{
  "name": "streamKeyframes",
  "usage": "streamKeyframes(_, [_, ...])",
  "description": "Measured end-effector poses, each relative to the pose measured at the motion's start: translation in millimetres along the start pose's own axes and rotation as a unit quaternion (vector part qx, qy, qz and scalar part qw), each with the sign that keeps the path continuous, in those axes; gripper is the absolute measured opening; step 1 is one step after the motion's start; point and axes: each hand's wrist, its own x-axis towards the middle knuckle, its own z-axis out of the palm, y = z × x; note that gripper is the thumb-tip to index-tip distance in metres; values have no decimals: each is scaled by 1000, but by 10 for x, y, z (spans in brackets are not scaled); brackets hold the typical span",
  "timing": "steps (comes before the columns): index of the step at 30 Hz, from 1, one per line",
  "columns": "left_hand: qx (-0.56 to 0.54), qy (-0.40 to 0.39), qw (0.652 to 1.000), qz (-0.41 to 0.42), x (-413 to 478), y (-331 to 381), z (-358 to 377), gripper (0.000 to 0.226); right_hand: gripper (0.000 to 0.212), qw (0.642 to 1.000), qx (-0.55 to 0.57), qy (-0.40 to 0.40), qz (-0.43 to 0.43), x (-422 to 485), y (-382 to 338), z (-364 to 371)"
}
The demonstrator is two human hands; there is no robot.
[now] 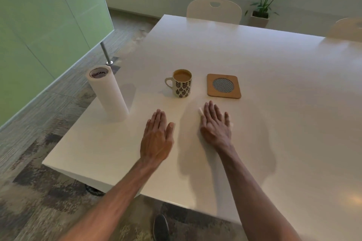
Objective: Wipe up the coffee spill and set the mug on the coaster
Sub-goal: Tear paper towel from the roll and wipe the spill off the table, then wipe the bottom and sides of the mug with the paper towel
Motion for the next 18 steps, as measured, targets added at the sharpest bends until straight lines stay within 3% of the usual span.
streamKeyframes(13, [-173,111,978,21,997,162,-102,59,59,999,3,-3,-54,142,-43,-52])
streamKeyframes(18, [-225,126,966,-2,1347,141,-180,48,70,996,-22,84,13,-63,-30,4])
